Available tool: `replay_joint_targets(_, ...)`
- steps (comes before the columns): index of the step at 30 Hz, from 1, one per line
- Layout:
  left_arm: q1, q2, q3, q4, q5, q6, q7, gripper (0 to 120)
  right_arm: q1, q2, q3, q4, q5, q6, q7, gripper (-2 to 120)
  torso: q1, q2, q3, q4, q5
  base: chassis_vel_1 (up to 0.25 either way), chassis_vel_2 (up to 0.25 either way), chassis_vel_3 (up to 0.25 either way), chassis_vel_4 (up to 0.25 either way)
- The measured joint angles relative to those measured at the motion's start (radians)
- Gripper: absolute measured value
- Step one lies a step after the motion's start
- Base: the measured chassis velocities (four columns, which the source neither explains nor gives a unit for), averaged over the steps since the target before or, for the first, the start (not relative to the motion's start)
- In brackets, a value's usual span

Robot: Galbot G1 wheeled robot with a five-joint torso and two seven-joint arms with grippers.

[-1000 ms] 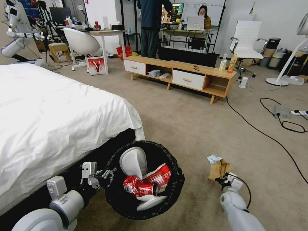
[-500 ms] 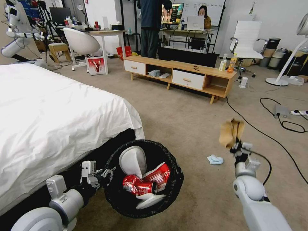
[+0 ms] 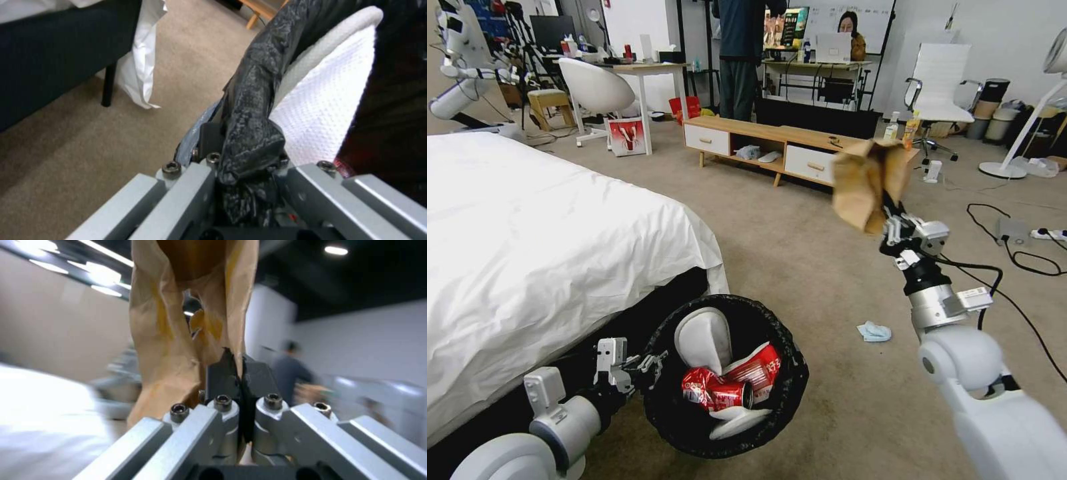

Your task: Pick up the trash bin and place the garbage on the floor into it.

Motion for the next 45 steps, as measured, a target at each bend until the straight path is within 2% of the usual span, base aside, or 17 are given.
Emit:
replay_joint_targets(3,-0.005,0.013,0.009,0.0,-0.001,0.002,-0.001,2,0.034,-0.053,-0.069,0.04,0.061,0.013,-0.089,0,0.0,0.0,0.0,0.0,0.0001,0.0,0.0,0.0,0.0)
replay_joint_targets(6,-0.012,0.021,0.019,0.007,-0.001,0.003,-0.001,2,0.067,-0.074,-0.145,0.07,0.101,0.014,-0.132,0,0.0,0.0,0.0,0.0003,-0.0001,0.0,0.0,0.0,0.0)
replay_joint_targets(13,-0.036,0.031,0.03,0.024,-0.019,0.01,-0.008,2,0.098,-0.082,-0.266,0.093,0.121,0.014,-0.166,0,0.0,0.0,0.0,0.0001,0.0,0.0,0.0,0.0,0.0)
replay_joint_targets(17,-0.048,0.035,0.031,0.027,-0.058,0.019,-0.027,2,0.074,-0.095,-0.335,0.08,0.108,0.016,-0.181,0,0.0,0.0,0.0,-0.0001,0.0,0.0,0.0,0.0,0.0)
replay_joint_targets(25,-0.062,0.036,0.03,0.022,-0.095,0.044,-0.072,2,0.044,-0.12,-0.363,0.047,0.085,0.027,-0.192,0,0.0,0.0,0.0,0.0001,0.0,0.0,0.0,0.0,0.0)
replay_joint_targets(31,-0.083,0.043,0.021,0.016,-0.158,0.051,-0.131,2,0.017,-0.143,-0.36,-0.004,0.053,0.046,-0.208,0,0.0,0.0,0.0,0.0,0.0001,0.0,0.0,0.0,0.0)
replay_joint_targets(45,-0.101,0.046,0.018,0.024,-0.186,0.053,-0.157,2,0.021,-0.136,-0.36,-0.04,0.033,0.051,-0.199,0,0.0,0.0,0.0,0.0001,0.0001,0.0,0.0,0.0,0.0)
